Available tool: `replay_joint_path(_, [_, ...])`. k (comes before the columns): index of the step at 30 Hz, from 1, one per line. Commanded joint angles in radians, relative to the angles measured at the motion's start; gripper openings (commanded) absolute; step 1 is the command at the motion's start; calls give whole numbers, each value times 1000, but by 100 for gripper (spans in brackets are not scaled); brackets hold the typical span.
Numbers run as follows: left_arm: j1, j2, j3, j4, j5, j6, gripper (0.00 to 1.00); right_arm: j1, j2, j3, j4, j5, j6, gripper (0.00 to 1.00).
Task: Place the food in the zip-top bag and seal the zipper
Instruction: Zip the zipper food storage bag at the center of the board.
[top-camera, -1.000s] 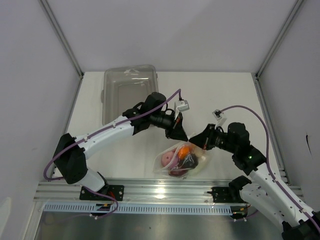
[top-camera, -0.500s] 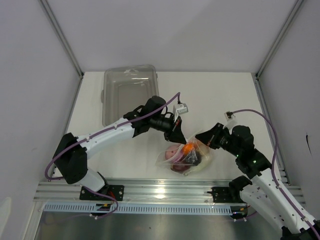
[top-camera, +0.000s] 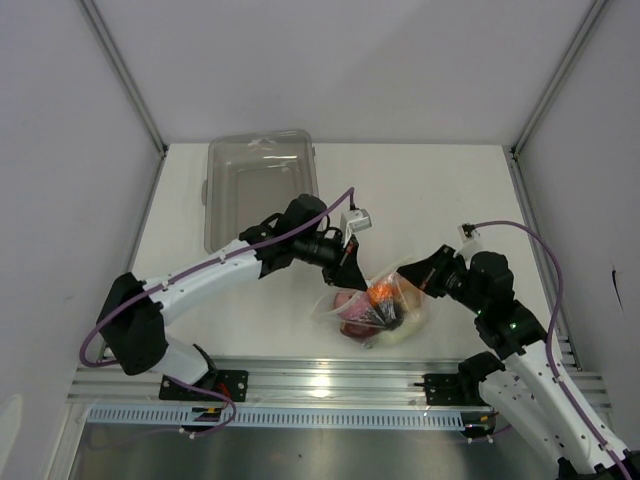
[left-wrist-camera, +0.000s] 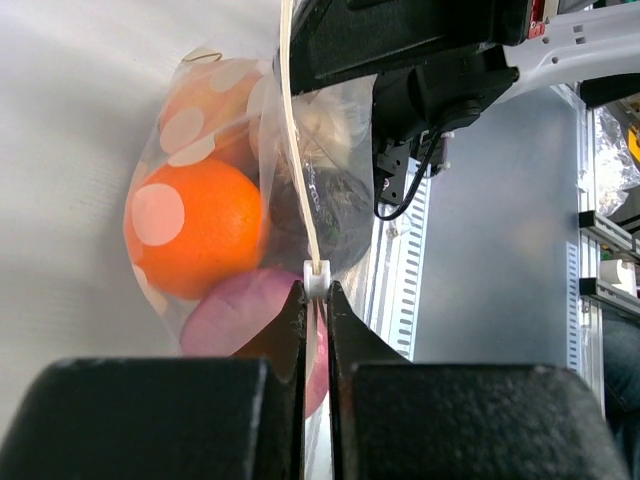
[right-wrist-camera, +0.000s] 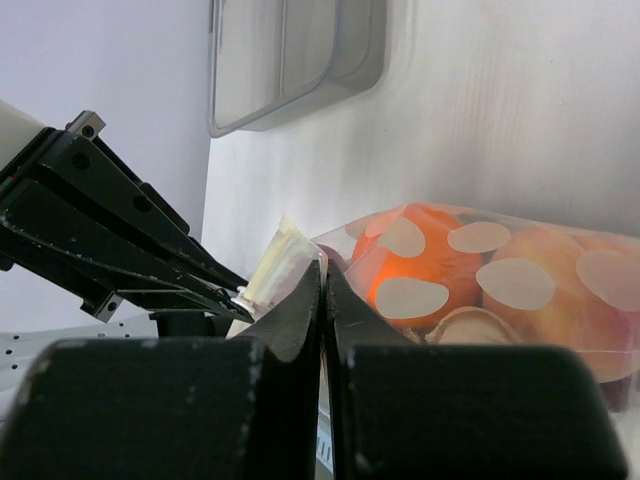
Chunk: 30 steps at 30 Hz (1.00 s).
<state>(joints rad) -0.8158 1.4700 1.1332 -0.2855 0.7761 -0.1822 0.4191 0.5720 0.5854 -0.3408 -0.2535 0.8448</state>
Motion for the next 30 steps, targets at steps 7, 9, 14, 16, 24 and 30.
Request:
replay_joint_path(7, [-5,-100,-41,-80,-8,18,1,-57,-18,8,5,46,-19,0])
replay_joint_path(9, [-3,-111,-52,-86,-12,21,1,-72,-21,8,2,40,-23,0])
replay_joint_path(14, [-2,-148,-67,-121,-29,29,1,-97,-26,7,2,11,-29,0])
replay_joint_path(16, [-2,-155,-73,-127,-32,33,1,-108,-18,5,19,-16,-42,0])
replay_joint_path(24, [-2,-136,-24,-165,-15,64,1,-102,98,126,5,-320,-217,33])
replay_joint_path(30, [-2,-126,-1,-227,-3,111,1,-100,133,350,-262,-181,-387,72])
